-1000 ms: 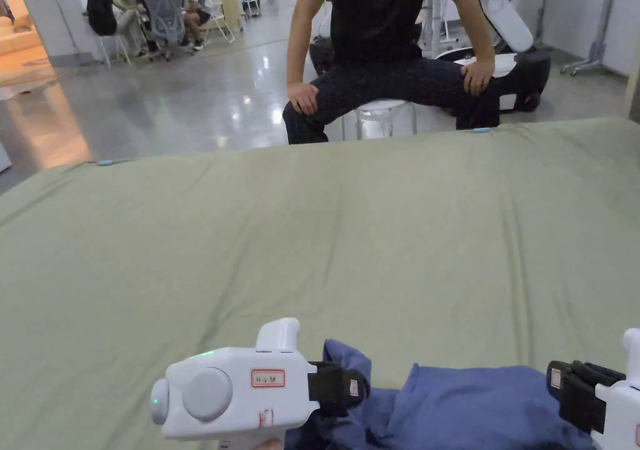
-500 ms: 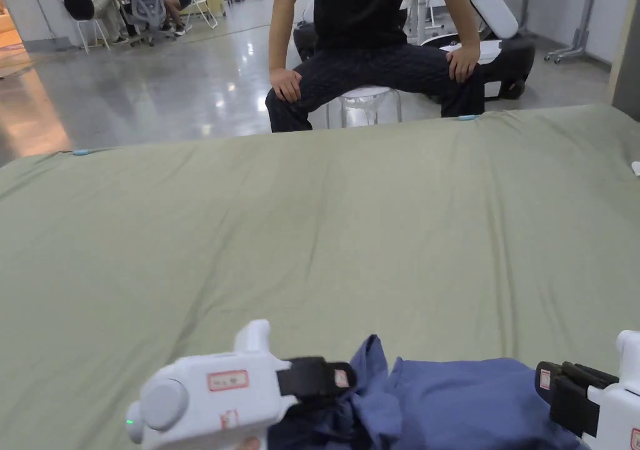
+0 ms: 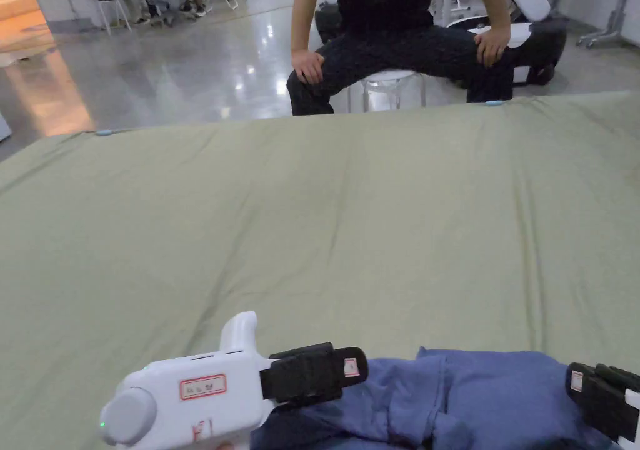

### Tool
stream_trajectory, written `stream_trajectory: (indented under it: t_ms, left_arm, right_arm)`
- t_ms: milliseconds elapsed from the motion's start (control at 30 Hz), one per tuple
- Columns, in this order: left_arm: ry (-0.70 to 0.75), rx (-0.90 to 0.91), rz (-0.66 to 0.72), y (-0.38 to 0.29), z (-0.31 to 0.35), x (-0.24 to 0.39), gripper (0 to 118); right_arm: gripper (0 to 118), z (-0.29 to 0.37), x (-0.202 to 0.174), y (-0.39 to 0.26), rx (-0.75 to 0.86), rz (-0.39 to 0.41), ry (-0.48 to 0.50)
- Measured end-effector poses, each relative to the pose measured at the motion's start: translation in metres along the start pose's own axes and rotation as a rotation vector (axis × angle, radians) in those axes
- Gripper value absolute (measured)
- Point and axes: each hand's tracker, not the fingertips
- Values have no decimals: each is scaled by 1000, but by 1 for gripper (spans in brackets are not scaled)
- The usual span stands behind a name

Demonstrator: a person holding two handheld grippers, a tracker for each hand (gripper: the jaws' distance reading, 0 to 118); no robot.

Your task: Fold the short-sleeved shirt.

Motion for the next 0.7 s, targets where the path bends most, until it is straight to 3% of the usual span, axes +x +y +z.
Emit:
stream_trajectory:
  t_ms: [67,200,367,500,533,600,700]
  left_arm:
    - [54,45,38,5,40,-24,70]
    - [44,121,291,-3,79,-75,70]
    - [-63,64,465,-26,45,-107,70]
    - [-147,13,460,-34,7,-99,66]
    - [-125,15,441,-31,4,-93,60]
    - [-51,-16,410,-29,-1,-90,13]
    - [-74,0,509,-30,8,-97,13]
  right_arm:
    - [0,-2,-1,-1,-5,0,12]
    - [0,-7,-6,-3,-17,0,23]
    - [0,-6,-12,-6,-32,25,31]
    - [0,0,-11,-3,-26,26,20]
    - [0,2,-10,-3,-23,22,17]
    - [0,4,-9,-2,-12,15,8]
    - [0,6,-7,0,-10,13,8]
